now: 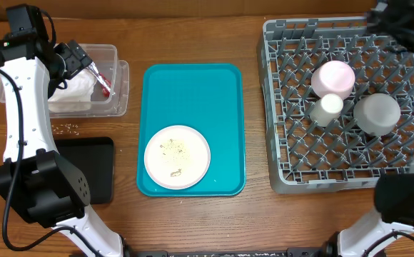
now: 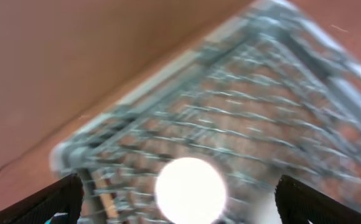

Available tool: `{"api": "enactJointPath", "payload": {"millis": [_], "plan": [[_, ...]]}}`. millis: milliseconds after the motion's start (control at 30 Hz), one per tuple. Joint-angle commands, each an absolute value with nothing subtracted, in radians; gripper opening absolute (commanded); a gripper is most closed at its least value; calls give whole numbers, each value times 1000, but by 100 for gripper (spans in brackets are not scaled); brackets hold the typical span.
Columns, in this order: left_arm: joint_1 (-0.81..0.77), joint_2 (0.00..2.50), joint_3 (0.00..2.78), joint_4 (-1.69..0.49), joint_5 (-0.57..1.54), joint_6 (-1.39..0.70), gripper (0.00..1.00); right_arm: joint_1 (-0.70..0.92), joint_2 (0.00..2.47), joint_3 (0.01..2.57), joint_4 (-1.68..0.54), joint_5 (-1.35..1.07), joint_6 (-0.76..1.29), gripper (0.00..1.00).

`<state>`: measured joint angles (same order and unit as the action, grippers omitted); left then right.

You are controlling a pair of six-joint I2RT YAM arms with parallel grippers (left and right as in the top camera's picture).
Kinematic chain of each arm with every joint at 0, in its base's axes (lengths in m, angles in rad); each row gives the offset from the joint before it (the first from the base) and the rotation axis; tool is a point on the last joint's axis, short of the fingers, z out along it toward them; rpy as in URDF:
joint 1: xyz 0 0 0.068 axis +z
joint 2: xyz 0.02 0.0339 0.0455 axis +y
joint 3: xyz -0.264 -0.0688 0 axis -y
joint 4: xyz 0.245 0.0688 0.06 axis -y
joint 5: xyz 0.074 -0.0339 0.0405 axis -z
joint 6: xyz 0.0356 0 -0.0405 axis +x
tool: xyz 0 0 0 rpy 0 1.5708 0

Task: Sort waste into correct bins and load items into the dishwasher
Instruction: 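Raise the right gripper out of the rack and move it right, then reach the left gripper to the white plate on the teal tray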

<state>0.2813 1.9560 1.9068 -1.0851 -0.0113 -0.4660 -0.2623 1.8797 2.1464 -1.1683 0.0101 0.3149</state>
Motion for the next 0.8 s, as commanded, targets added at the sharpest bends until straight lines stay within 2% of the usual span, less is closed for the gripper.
{"api": "enactJointPath", "payload": {"millis": [0, 200, 400, 567, 667, 767], "plan": [[280, 1925, 1929, -1085, -10, -476, 100, -318, 1878, 2148, -1193, 5, 323, 100], [280, 1925, 1929, -1078, -3, -478, 100, -371, 1878, 2148, -1199, -9, 323, 100], [280, 1925, 1929, -1010, 106, -511, 100, -371, 1878, 2148, -1199, -9, 323, 100], [270, 1926, 1918, -1131, 548, -487, 100, -371, 1878, 2148, -1199, -9, 323, 100], [220, 1926, 1894, -1161, 686, -383, 100, -371, 1878, 2148, -1199, -9, 323, 100], [125, 1926, 1867, -1196, 688, -292, 100, -371, 1878, 2148, -1199, -9, 323, 100]]}}
